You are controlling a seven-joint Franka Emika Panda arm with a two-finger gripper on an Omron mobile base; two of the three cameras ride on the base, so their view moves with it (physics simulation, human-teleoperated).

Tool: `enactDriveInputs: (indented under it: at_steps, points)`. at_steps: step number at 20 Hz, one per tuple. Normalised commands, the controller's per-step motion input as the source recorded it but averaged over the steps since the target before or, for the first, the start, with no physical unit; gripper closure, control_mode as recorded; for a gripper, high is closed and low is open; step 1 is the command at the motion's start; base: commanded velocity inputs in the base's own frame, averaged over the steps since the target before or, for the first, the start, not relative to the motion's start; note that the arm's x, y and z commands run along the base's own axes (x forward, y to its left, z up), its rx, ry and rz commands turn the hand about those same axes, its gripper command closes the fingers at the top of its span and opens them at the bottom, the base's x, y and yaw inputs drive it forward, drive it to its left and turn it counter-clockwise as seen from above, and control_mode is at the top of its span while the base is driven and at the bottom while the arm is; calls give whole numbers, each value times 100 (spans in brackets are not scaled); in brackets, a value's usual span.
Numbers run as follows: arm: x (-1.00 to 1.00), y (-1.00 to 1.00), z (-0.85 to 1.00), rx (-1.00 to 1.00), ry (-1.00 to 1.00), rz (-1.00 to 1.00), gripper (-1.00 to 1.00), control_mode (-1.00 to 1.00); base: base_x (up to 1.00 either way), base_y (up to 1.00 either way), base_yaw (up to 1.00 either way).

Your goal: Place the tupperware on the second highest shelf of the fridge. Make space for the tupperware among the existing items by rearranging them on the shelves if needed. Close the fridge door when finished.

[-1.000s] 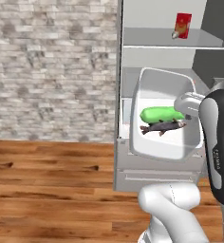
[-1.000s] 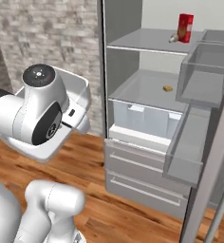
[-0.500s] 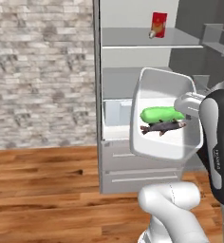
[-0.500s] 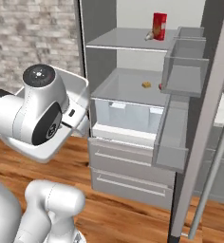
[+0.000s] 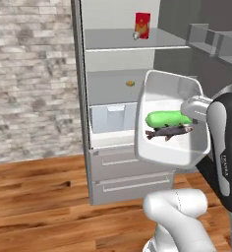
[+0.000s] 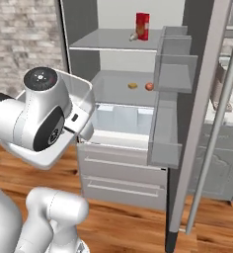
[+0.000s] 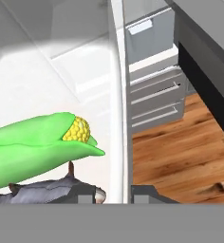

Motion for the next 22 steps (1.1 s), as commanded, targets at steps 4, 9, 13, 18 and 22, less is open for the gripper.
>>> enactDriveInputs:
  at_steps: [4,9,13,18,22]
  points:
    - [0,0,0,0,0,0,100,100,5,-17,-24]
    - [0,0,0,0,0,0,100,100,8,-4,-14]
    - [0,0,0,0,0,0,100,100,0,0,0]
    - [0,0,0,0,0,0,100,100,50,1,-3]
    - [0,0,0,0,0,0,100,100,85,-23,-1]
